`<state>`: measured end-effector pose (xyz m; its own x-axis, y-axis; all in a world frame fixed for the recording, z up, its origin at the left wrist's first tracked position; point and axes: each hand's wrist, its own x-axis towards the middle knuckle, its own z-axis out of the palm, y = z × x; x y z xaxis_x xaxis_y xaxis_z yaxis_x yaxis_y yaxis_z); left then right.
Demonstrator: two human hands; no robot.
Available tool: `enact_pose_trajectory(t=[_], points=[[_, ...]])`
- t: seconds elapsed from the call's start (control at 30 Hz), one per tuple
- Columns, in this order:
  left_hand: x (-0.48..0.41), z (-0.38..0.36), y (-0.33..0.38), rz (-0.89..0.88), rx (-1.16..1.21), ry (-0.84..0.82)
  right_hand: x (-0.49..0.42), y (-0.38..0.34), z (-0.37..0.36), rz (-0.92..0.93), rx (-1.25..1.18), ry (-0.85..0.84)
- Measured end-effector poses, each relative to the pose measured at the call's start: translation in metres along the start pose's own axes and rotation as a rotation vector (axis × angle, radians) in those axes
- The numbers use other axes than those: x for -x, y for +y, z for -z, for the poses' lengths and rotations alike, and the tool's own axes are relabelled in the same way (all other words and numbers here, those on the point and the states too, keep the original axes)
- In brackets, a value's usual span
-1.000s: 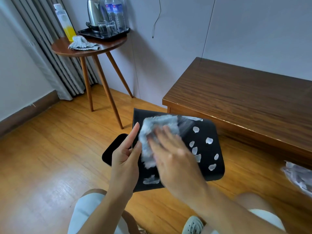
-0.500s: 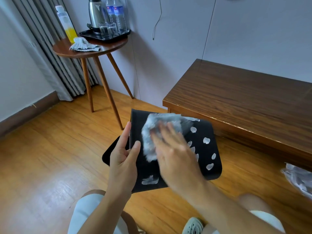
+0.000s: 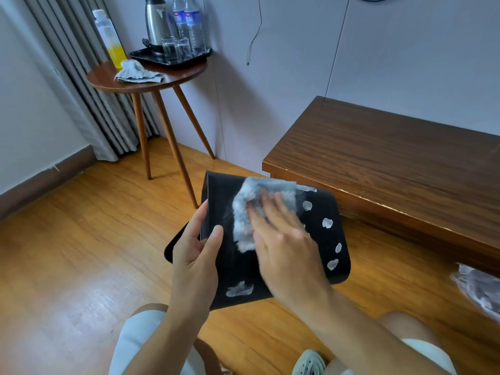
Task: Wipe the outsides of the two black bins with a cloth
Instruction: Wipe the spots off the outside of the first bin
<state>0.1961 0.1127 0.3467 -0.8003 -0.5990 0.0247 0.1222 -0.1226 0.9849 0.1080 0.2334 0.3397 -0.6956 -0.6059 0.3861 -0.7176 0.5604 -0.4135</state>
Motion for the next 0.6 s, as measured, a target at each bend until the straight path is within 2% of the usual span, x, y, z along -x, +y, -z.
enact_pose_trajectory(t=[0.1, 0.2, 0.3, 0.37, 0.43, 0.5, 0.6], points=[[0.000, 0.001, 0.000, -0.009, 0.040, 0.013, 0.018, -0.017, -0.007, 0.149, 0.007, -0.034], [0.004, 0.001, 0.001, 0.004, 0.096, 0.030, 0.008, -0.006, -0.002, 0.174, 0.053, -0.019], [0.005, 0.001, 0.003, -0.006, 0.103, 0.038, -0.015, 0.016, 0.011, -0.003, 0.077, 0.037], [0.006, -0.001, 0.007, -0.017, 0.092, 0.030, -0.024, 0.029, 0.020, -0.154, 0.038, 0.014], [0.006, -0.003, 0.009, -0.030, 0.084, -0.002, -0.022, 0.032, 0.022, -0.198, 0.018, 0.014], [0.005, -0.006, 0.008, -0.027, 0.075, -0.030, -0.014, 0.019, 0.019, -0.158, 0.020, 0.031], [0.003, -0.008, 0.005, -0.033, 0.042, -0.025, 0.007, -0.009, 0.005, 0.008, 0.018, -0.006]])
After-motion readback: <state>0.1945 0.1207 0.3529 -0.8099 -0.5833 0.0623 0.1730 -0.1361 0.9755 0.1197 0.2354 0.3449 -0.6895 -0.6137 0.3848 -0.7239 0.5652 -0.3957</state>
